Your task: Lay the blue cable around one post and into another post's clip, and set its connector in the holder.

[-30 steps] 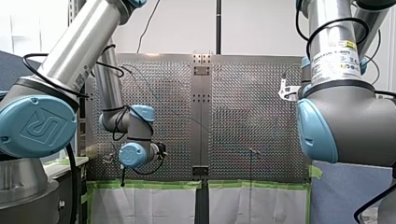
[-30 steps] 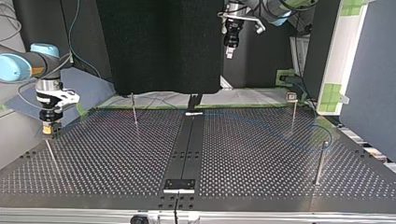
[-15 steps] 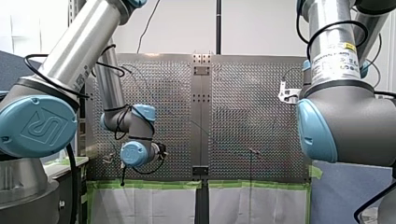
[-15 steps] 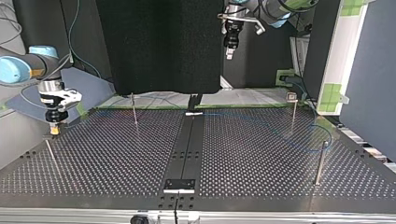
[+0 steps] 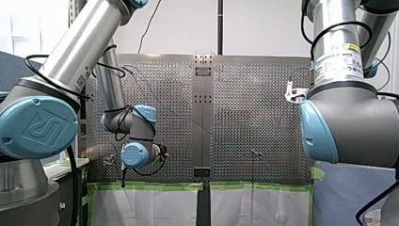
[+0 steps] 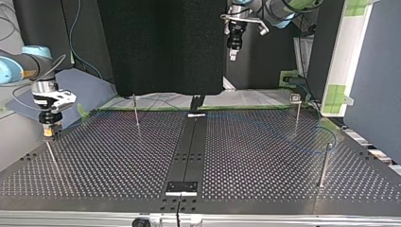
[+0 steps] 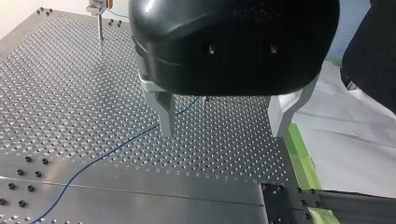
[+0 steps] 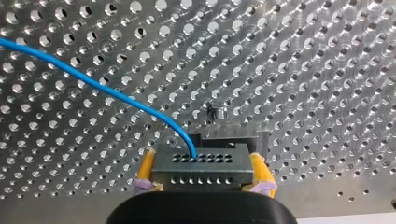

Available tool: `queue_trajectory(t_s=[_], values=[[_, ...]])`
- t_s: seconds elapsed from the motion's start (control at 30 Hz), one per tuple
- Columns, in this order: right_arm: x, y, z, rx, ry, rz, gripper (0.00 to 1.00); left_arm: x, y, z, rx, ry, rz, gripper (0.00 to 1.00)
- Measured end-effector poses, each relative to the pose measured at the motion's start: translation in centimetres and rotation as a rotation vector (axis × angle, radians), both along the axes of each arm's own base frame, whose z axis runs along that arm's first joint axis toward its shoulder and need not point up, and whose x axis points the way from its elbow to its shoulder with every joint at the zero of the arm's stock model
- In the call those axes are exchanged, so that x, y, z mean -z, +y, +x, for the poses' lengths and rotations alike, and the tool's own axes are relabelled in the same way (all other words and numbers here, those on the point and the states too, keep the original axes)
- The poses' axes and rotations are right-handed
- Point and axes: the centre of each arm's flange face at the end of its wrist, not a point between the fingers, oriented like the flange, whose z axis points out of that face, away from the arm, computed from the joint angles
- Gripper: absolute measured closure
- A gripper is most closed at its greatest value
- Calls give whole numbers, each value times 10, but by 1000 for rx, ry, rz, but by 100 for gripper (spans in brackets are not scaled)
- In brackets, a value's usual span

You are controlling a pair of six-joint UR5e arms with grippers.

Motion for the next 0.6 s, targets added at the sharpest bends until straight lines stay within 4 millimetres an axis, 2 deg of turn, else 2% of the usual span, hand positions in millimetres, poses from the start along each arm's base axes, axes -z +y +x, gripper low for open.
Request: queue_trajectory(t_s=[0.6], values=[[-8, -5, -10, -87, -9, -14, 100, 2, 4, 0, -9, 21, 14, 0]])
